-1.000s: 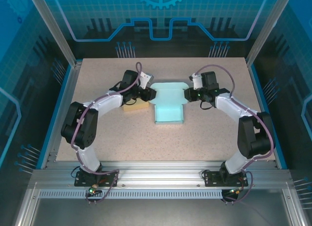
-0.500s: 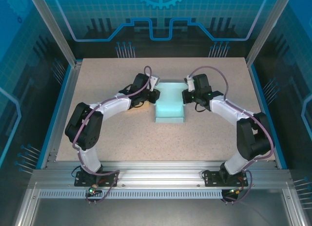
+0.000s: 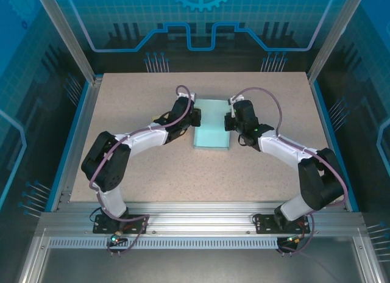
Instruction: Fold the paper box
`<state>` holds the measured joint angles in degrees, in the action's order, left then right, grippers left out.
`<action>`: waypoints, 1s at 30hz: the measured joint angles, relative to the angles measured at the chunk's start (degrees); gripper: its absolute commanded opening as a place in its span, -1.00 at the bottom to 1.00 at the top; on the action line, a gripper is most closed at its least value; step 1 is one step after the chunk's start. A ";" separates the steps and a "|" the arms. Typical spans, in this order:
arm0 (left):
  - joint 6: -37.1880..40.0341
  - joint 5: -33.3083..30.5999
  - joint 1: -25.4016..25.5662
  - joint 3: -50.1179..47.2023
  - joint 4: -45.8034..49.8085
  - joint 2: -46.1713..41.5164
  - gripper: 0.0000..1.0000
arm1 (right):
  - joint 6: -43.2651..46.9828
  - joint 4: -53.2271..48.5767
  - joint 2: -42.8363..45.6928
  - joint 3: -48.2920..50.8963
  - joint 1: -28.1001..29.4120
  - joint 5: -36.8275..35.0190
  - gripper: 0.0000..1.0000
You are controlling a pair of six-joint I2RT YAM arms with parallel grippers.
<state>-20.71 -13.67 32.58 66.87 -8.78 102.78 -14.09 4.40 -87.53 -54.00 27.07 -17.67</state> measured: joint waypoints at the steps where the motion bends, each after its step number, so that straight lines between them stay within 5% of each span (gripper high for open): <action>1: -0.33 -0.92 0.26 0.00 -0.85 0.00 -0.69 | -0.09 1.18 0.00 0.35 0.28 -0.94 -1.00; 30: -3.43 -18.10 6.80 -10.43 -22.40 3.93 -0.68 | -6.54 21.35 -6.88 8.61 7.93 -20.98 -1.00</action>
<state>-24.14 -31.77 39.38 56.45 -31.18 106.72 -20.62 25.76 -94.41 -45.39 35.00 -38.65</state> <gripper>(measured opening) 0.160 0.057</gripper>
